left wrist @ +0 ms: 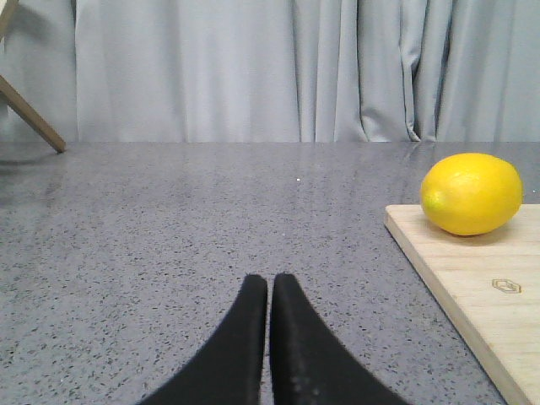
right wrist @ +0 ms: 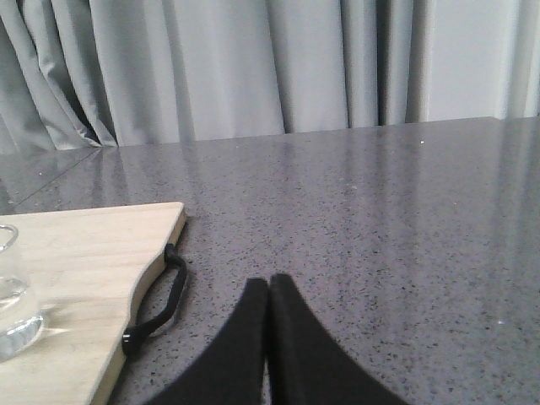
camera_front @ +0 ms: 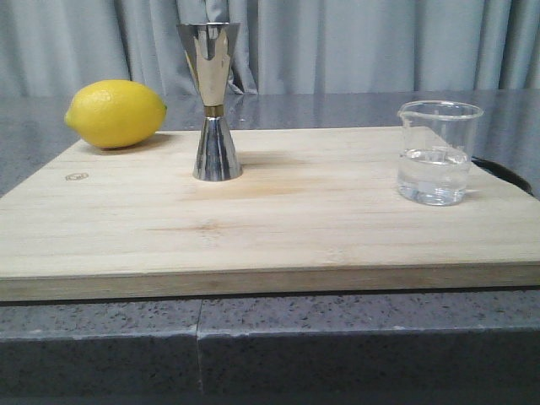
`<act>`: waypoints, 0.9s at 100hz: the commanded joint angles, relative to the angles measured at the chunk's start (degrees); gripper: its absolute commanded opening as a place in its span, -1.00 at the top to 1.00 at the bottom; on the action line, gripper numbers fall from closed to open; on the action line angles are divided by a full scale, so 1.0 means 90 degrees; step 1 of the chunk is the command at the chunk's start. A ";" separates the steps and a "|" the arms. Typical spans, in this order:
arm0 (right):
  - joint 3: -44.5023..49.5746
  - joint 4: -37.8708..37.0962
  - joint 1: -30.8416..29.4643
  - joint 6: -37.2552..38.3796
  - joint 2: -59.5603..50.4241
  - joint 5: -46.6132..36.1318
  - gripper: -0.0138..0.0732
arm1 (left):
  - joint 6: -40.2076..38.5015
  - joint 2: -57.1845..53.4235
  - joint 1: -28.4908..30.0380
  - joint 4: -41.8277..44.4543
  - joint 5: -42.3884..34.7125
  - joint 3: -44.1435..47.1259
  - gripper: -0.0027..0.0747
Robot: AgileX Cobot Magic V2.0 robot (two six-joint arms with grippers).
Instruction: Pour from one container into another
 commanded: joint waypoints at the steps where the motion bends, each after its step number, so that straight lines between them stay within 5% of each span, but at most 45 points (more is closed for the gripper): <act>1: 0.0103 -0.0011 -0.0031 -0.0069 -0.0137 -0.0524 0.85 | -0.0010 -0.0159 0.0034 -0.0043 -0.0523 0.0041 0.98; 57: 0.0070 0.0042 -0.0031 -0.0069 -0.0137 -0.0479 0.85 | -0.0035 -0.0159 0.0034 -0.0250 -0.0696 0.0030 0.98; 90: -0.1322 0.0091 -0.0031 -0.0069 0.0143 0.0780 0.85 | -0.0035 -0.0062 0.0034 -0.0440 -0.0448 -0.1042 0.98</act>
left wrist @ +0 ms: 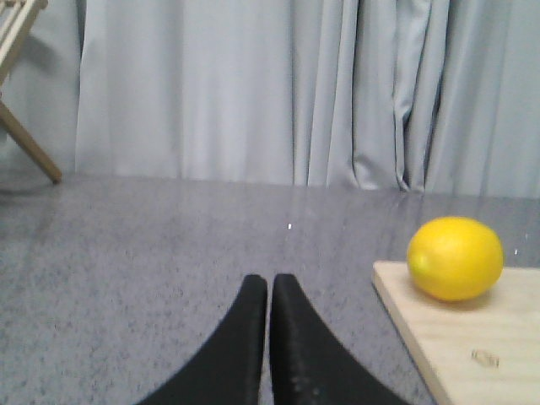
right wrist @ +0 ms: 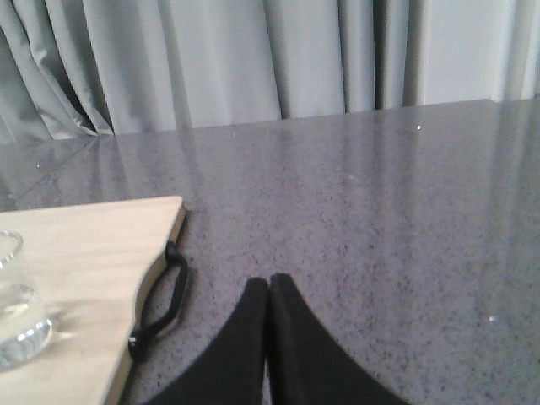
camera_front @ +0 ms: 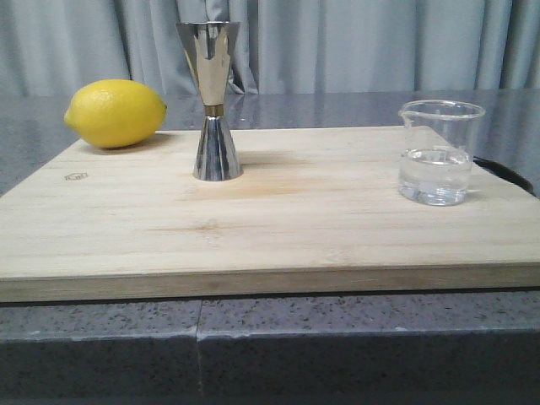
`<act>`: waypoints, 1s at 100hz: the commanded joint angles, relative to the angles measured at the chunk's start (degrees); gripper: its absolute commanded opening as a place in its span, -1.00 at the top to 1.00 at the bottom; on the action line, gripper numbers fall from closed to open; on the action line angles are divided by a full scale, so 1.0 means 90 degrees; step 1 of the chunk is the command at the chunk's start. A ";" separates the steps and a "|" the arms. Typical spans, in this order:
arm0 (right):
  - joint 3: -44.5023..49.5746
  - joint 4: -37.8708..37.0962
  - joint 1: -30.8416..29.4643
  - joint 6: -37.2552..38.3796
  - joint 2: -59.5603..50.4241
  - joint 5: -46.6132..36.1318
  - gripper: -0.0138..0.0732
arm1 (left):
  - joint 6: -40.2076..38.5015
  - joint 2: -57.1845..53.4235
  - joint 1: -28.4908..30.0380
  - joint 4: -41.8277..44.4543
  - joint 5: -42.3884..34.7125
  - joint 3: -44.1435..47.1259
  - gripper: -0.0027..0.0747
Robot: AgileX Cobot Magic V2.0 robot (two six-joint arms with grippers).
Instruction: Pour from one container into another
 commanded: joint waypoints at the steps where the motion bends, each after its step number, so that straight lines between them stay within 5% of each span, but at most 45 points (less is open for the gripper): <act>1: -0.0668 -0.0005 -0.0031 -0.0069 0.0162 -0.0125 0.85 | -0.0035 -0.0033 0.0034 -0.0063 -0.0323 -0.0588 0.98; 38: -0.2493 -0.0921 -0.0017 -0.0069 0.1700 0.0522 0.85 | -0.0009 0.1150 0.0034 0.0171 0.0472 -0.2083 0.98; 100: -0.2541 -0.0921 -0.0017 -0.0069 0.1852 0.0494 0.85 | -0.0009 0.1211 0.0034 0.0171 0.0249 -0.2100 0.98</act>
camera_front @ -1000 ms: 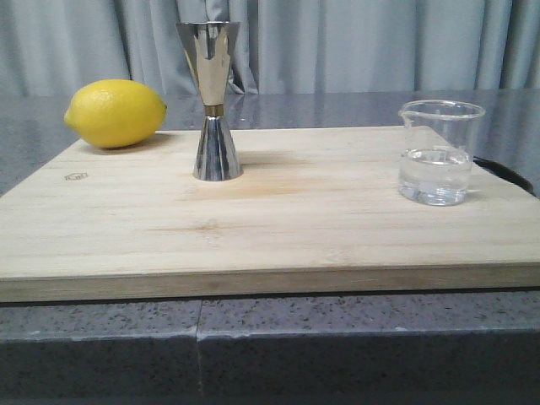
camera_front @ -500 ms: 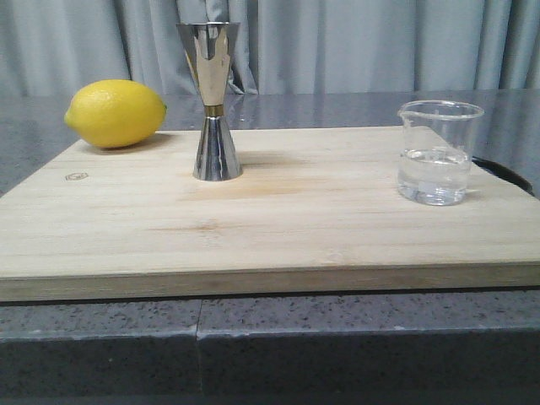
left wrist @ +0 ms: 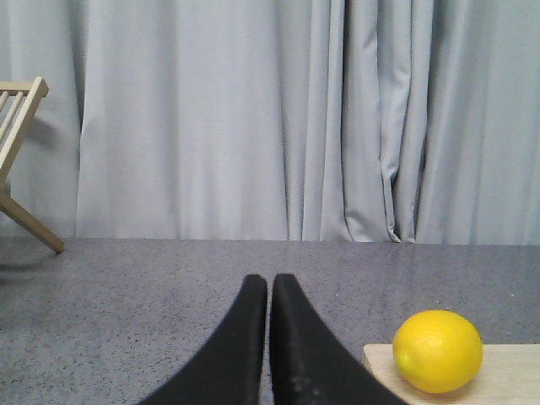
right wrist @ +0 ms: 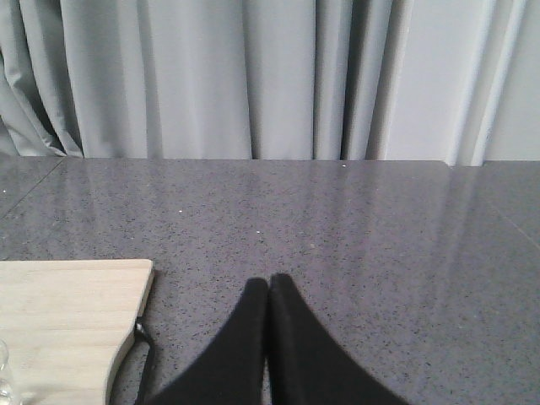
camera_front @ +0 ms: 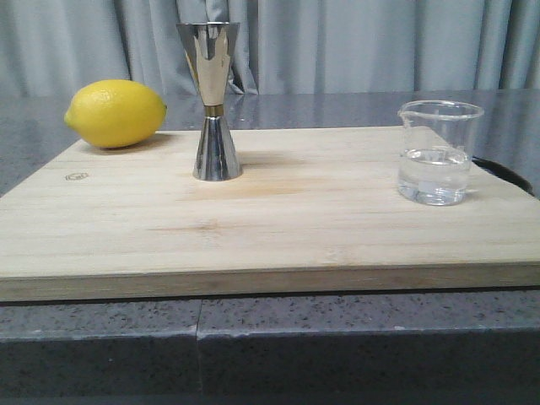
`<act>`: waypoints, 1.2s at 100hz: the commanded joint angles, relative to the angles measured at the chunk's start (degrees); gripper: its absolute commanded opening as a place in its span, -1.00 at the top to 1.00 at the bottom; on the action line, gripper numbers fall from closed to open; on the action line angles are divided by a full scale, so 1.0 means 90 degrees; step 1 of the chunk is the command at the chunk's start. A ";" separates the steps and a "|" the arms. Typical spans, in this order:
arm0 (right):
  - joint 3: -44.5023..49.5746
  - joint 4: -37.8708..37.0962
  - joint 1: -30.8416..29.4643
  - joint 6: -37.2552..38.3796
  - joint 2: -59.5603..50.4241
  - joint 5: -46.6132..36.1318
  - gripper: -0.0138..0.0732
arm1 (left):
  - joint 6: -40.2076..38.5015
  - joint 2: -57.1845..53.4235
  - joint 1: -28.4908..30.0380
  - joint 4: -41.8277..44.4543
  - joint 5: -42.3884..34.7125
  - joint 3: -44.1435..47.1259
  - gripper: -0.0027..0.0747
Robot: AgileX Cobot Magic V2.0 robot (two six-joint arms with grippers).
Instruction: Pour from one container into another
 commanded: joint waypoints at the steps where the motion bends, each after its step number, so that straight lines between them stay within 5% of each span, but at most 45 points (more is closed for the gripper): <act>1: -0.0219 -0.0096 -0.0017 -0.0069 0.0127 -0.0441 0.85 | -0.0009 0.0134 0.0034 -0.0005 -0.0527 -0.0230 0.98; 19: -0.0219 -0.0047 -0.0017 -0.0069 0.0127 -0.0381 0.81 | -0.0009 0.0134 0.0034 -0.0005 -0.0499 -0.0230 0.98; 29: -0.0219 -0.0035 -0.0017 -0.0055 0.0127 -0.0393 0.43 | -0.0009 0.0134 0.0034 -0.0005 -0.0499 -0.0230 0.89; 43: -0.0219 -0.0035 -0.0017 -0.0055 0.0127 -0.0405 -0.42 | -0.0009 0.0134 0.0034 -0.0005 -0.0499 -0.0230 0.20; 53: -0.0219 -0.0035 -0.0017 -0.0055 0.0127 -0.0405 -0.73 | -0.0009 0.0134 0.0034 -0.0005 -0.0499 -0.0230 -0.32; 60: -0.0219 -0.0035 -0.0017 -0.0055 0.0127 -0.0405 -0.76 | -0.0009 0.0134 0.0034 -0.0005 -0.0516 -0.0230 -0.44; 120: -0.0231 0.0086 -0.0017 -0.0055 0.0127 -0.0407 -0.76 | -0.0009 0.0145 0.0034 -0.0020 -0.0440 -0.0240 -0.39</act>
